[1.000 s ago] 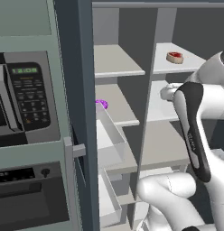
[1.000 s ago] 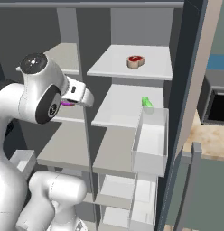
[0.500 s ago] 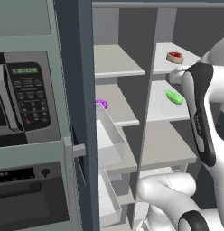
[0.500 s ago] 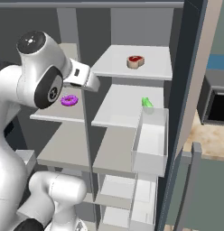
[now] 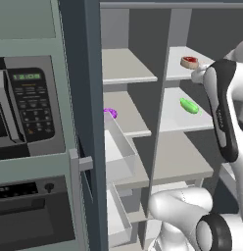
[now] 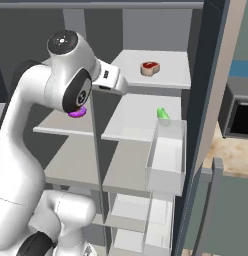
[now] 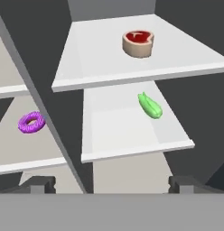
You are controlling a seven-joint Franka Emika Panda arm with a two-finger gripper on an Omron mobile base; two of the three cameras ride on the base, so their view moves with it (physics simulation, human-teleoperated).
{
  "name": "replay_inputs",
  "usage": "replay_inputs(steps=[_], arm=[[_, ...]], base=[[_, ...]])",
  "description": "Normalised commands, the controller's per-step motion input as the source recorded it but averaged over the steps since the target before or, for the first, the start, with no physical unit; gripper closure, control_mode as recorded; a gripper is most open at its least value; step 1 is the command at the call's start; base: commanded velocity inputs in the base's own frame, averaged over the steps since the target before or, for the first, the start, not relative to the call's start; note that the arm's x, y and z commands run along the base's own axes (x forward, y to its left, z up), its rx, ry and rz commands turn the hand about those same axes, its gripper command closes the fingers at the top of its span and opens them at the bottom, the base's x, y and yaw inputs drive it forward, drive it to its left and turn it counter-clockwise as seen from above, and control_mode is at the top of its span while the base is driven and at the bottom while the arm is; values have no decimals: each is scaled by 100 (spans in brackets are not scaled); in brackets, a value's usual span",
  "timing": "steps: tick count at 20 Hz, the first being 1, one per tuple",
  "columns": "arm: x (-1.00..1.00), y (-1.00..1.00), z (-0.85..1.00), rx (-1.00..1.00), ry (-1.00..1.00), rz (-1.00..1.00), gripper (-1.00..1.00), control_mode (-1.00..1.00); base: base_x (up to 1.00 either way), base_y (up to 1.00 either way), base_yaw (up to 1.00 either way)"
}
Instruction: There's a steak in the fridge that needs to be moved to the freezer for freezing. Pick up the steak from the fridge, place it on any shelf in the freezer, and close the fridge and freezer doors when done.
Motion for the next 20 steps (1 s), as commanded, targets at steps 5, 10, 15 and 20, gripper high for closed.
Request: replay_inputs(steps=[5,10,15,20], arm=[[44,-43,10,0,0,0,-100,-100],[44,-15,14,0,0,0,-100,-100],[62,-2,0,-3,1,-2,-100,-100],[61,-27,0,-2,8,0,-100,-100]], base=[[0,0,0],[0,0,0],[0,0,0],[0,0,0]])
